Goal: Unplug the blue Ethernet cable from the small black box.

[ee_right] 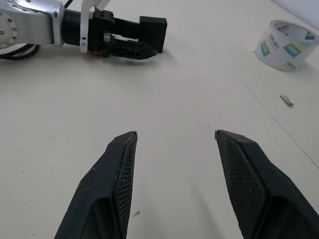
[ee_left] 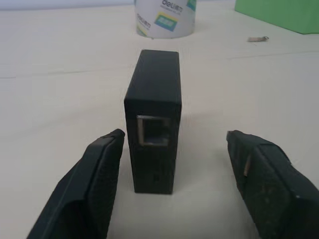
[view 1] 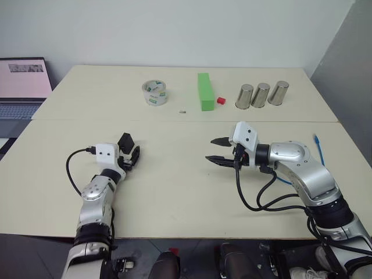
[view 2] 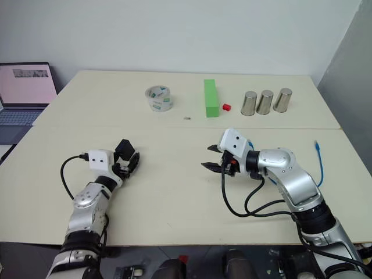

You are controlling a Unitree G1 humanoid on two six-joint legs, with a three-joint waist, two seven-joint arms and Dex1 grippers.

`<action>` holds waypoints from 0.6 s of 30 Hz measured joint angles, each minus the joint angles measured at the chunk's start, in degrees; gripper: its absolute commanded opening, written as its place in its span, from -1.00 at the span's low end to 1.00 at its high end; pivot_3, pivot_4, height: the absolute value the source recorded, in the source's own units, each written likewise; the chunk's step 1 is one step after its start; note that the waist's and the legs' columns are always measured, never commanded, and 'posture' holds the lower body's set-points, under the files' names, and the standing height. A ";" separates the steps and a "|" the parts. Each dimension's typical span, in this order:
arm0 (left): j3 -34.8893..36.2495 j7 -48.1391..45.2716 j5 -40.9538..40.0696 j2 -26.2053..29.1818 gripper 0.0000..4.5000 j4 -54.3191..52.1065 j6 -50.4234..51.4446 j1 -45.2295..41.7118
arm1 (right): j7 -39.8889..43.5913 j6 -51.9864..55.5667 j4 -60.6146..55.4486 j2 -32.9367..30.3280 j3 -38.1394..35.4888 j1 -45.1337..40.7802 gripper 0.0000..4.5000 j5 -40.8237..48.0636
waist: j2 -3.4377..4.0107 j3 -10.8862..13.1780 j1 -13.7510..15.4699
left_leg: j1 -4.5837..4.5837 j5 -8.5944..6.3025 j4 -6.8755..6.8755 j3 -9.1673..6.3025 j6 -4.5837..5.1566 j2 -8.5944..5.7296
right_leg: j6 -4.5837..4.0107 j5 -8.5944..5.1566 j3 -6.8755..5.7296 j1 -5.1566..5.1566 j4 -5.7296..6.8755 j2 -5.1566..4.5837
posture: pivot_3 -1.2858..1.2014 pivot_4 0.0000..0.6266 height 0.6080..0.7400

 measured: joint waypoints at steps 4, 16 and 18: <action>-0.43 -0.25 -0.51 2.24 0.56 -13.90 8.65 9.50 | -1.69 0.12 -1.21 0.01 -2.48 4.18 0.17 0.18 | 0.00 0.00 0.02 | -0.01 0.00 -0.05 -0.04 0.00 0.01 | -0.01 -0.01 -0.01 0.00 -0.01 -0.04 | 0.03 -0.52 1.00; 5.27 -8.19 -6.29 15.47 0.56 -30.25 21.28 17.32 | -7.69 -2.22 -3.01 -3.69 -18.35 22.43 0.17 0.81 | -0.01 0.01 0.37 | 0.07 0.01 0.00 0.05 -0.02 -0.04 | 0.24 -0.22 -0.01 0.11 0.00 0.00 | 0.03 -0.52 1.00; 5.51 -10.42 -8.42 17.64 0.56 -30.94 24.24 16.33 | -7.00 -2.69 -3.30 -5.52 -21.06 24.73 0.17 1.71 | -0.01 0.01 0.30 | 0.07 0.01 -0.02 0.04 -0.02 0.00 | 0.24 -0.23 -0.02 0.09 0.00 0.05 | 0.03 -0.52 1.00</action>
